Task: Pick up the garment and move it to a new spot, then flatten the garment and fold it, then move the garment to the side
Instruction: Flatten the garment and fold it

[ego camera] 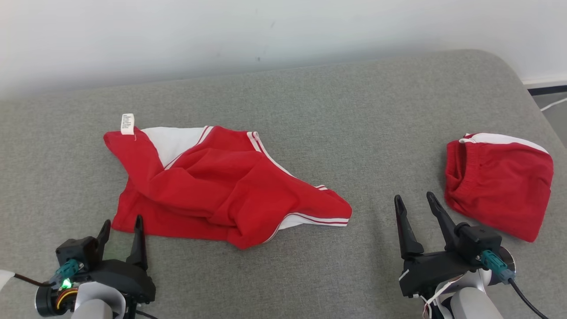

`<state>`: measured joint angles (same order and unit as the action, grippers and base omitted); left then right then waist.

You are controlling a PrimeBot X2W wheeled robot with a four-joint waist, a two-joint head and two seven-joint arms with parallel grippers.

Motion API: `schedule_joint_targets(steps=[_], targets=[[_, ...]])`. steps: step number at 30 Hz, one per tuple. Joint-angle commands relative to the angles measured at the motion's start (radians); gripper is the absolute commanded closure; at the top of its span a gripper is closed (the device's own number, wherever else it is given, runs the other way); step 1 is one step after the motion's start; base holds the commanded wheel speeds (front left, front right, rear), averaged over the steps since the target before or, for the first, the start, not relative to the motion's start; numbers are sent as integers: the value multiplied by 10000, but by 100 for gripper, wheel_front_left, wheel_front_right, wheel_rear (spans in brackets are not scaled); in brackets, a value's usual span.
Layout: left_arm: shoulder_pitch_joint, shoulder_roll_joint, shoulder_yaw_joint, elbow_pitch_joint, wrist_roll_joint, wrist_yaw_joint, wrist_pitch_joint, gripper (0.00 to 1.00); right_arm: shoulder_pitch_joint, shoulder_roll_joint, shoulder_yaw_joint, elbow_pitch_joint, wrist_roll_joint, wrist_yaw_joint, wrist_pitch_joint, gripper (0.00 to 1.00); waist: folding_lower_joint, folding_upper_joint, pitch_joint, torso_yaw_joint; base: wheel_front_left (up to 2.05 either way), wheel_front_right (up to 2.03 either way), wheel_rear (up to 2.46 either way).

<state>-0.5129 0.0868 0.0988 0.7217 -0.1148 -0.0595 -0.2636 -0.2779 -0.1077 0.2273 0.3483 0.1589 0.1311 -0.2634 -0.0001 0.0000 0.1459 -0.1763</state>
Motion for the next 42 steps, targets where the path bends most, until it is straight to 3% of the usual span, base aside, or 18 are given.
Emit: schedule_joint_targets(steps=[1, 16, 19, 21, 22, 29, 42], targets=[[-65, 20, 143, 134, 30, 43, -11, 0, -66, -76, 24, -16, 36, -6, -13, 0, 1, 0, 81, -96, 0, 0, 0], [-534, 159, 635, 834, 182, 74, -11, 0, -215, -57, 78, -77, 11, -6, -13, 0, 1, 0, 366, -279, 0, 0, 0], [-570, 125, 694, 828, 178, 15, -11, 43, -223, -34, 72, -103, -35, -6, -13, 0, 1, 0, 399, -277, 0, 0, 0], [-534, 89, 689, 782, 220, -45, -11, 76, -218, -55, 39, -105, -46, -6, -13, 0, 1, 0, 421, -262, 0, 0, 0], [-509, 79, 692, 777, 231, -78, -11, 100, -224, -66, 29, -100, -40, -6, -13, 0, 1, 0, 431, -256, 0, 0, 0], [-166, -52, 842, 306, 51, -272, -11, 100, -156, 20, -52, -68, -51, -6, -13, 0, 1, 0, 316, -54, 0, 0, 0], [1617, -337, 975, -1780, 38, -313, -11, 100, 426, 229, 156, 366, 222, -6, -12, 0, 1, 0, -741, 1095, 0, 0, 0]])
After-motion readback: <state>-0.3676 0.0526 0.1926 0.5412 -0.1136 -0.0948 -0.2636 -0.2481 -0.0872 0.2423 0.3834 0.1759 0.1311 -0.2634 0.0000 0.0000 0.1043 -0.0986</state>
